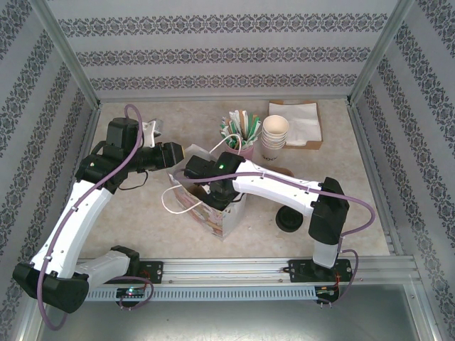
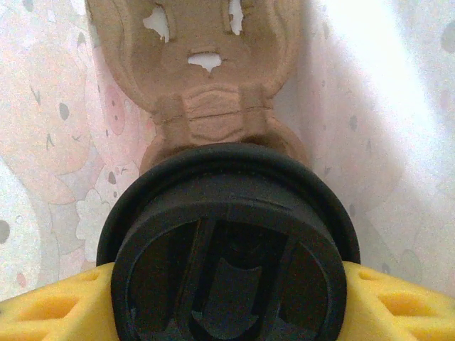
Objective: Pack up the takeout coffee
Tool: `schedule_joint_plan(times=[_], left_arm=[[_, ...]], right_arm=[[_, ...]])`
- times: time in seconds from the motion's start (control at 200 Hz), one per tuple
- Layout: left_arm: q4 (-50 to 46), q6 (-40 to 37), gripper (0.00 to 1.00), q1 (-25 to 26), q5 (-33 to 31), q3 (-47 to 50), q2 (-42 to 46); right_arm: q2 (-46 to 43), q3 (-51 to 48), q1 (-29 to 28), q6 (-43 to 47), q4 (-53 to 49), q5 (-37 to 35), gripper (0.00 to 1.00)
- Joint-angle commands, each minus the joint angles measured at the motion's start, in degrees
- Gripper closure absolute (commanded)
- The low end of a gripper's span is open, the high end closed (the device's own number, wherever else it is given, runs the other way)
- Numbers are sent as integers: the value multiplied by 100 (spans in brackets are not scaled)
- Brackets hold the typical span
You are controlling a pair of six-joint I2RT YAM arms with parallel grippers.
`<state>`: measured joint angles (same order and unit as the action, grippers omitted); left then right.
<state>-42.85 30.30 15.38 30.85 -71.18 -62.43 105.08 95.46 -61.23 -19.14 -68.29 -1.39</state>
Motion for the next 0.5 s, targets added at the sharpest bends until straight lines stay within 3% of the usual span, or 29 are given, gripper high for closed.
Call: schedule_joint_plan(times=[0.0, 0.495], left_arm=[[21, -41, 56, 29, -62, -90, -31], [-188, -181, 57, 33, -29, 3, -243]], right_arm=[[-29, -235, 50, -15, 85, -37, 44], [-69, -605, 89, -42, 404, 126, 44]])
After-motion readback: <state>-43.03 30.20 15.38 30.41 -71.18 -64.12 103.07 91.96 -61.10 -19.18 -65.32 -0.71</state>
